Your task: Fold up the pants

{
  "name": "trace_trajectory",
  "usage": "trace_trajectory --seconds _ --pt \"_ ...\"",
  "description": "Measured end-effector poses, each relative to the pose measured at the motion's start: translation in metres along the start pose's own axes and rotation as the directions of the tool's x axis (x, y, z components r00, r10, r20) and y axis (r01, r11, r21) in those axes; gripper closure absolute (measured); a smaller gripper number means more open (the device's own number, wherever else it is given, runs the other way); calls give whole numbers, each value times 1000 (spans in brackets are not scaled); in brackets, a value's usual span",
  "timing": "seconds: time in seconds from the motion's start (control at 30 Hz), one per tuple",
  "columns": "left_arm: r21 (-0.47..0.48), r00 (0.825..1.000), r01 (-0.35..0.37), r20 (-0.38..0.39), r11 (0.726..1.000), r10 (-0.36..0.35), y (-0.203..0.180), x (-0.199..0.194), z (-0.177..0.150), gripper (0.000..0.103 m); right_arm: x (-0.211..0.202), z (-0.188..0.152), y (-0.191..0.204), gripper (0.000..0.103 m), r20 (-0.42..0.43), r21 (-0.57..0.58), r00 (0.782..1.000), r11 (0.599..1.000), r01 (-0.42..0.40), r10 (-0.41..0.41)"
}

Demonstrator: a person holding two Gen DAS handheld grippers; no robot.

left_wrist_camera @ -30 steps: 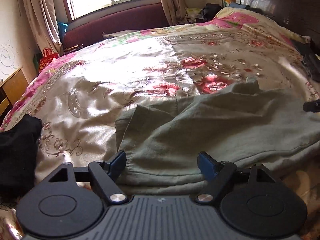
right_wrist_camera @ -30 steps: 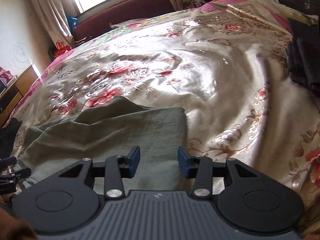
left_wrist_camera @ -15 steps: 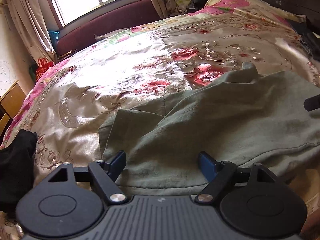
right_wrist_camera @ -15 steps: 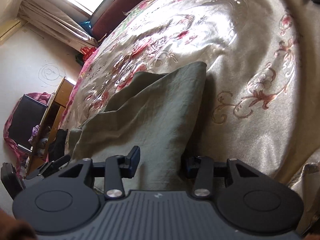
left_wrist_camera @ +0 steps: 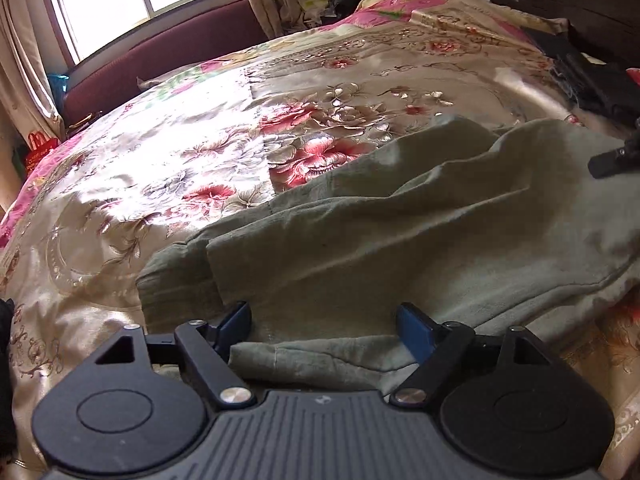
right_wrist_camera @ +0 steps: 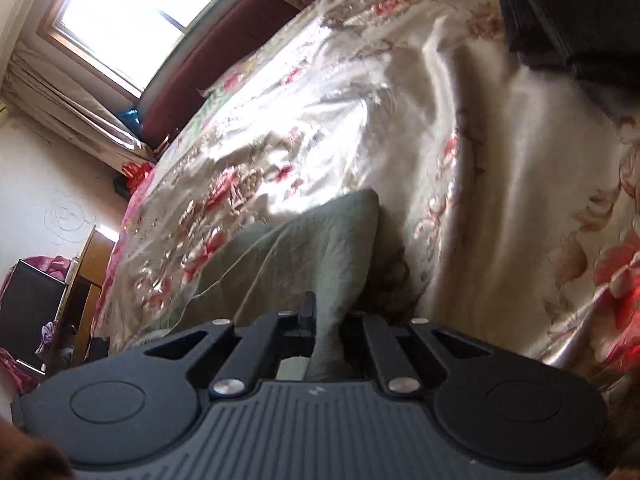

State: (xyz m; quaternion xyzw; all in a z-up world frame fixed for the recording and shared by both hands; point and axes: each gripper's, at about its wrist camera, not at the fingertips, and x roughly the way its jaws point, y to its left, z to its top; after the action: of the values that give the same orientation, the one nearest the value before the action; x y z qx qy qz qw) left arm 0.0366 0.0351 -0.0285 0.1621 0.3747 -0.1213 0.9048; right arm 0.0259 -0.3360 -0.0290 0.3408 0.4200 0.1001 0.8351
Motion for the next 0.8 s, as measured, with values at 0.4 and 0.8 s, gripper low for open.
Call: trace_trajectory --seconds 0.4,0.8 --pt "-45 996 -85 30 995 87 29 -23 -4 10 25 -7 -2 84 5 17 999 998 -52 52" --pt "-66 999 -31 -11 997 30 28 -10 -10 9 22 -9 -5 82 -11 3 1000 1000 -24 24"
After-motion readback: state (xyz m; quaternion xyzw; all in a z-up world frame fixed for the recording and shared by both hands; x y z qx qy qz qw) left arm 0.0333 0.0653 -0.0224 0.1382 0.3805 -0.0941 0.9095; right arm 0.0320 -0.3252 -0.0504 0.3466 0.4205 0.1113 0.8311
